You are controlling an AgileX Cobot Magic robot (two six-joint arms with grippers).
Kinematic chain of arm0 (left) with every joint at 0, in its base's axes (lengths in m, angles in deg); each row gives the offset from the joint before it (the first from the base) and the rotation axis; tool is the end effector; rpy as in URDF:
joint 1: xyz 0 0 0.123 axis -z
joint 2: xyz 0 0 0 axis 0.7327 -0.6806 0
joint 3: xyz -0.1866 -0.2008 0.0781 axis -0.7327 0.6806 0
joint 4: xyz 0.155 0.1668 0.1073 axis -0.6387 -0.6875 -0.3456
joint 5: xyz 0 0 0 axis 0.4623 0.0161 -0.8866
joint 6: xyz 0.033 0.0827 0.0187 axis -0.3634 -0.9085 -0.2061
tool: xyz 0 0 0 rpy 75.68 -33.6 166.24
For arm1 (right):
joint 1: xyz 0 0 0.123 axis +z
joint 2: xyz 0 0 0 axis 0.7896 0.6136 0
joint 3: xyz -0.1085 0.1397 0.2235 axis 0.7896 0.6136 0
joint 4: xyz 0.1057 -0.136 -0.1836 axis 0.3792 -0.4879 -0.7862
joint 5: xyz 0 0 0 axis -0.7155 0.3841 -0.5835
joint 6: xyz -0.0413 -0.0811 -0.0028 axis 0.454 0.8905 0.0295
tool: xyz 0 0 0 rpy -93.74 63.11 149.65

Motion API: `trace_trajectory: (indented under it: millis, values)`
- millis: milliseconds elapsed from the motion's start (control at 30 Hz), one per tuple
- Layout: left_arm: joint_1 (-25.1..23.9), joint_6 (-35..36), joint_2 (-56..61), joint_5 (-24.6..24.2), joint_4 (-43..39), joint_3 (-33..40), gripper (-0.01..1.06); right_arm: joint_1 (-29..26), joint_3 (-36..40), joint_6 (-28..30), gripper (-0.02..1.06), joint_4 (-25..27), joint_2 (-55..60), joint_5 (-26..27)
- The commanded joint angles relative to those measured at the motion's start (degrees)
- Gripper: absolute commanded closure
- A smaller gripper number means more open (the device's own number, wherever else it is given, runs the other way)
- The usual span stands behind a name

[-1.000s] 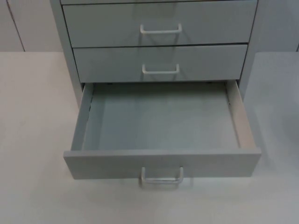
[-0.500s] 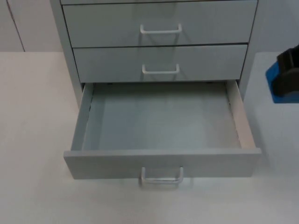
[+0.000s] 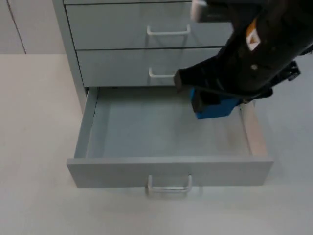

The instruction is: Open the drawer with the left hand, place the block into the drawer with the right hand, then close the drawer with the left hand.

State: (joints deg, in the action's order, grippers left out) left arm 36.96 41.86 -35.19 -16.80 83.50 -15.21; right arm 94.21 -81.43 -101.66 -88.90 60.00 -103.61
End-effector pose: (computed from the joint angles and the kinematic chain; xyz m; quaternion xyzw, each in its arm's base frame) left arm 0.1428 0.0129 0.3126 0.0110 0.8962 0.0073 0.4434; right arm 0.2904 0.2428 0.2025 -0.1362 0.9520 0.0786 0.2626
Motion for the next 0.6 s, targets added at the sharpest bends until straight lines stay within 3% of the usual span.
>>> trace_trajectory:
  millis: [0, 133, 367, 567]
  values:
    - [-0.2, -0.1, 0.3, 0.4, 0.9, 0.1, 0.00, 1.6, -2.1, -7.3, 1.05, -6.5, 2.7, -0.1]
    - [-0.2, -0.1, 0.3, 0.4, 1.0, 0.1, 0.00, 2.7, -4.3, -15.0, 1.05, -13.6, 6.8, 0.2]
    - [-0.2, -0.1, 0.3, 0.4, 1.0, 0.1, 0.00, 2.6, -6.0, -17.4, 1.05, -15.1, 13.3, 3.9]
    - [-0.2, -0.1, 0.3, 0.4, 1.4, 0.1, 0.00, 2.6, -6.0, -23.7, 1.05, -22.4, 17.2, 4.1]
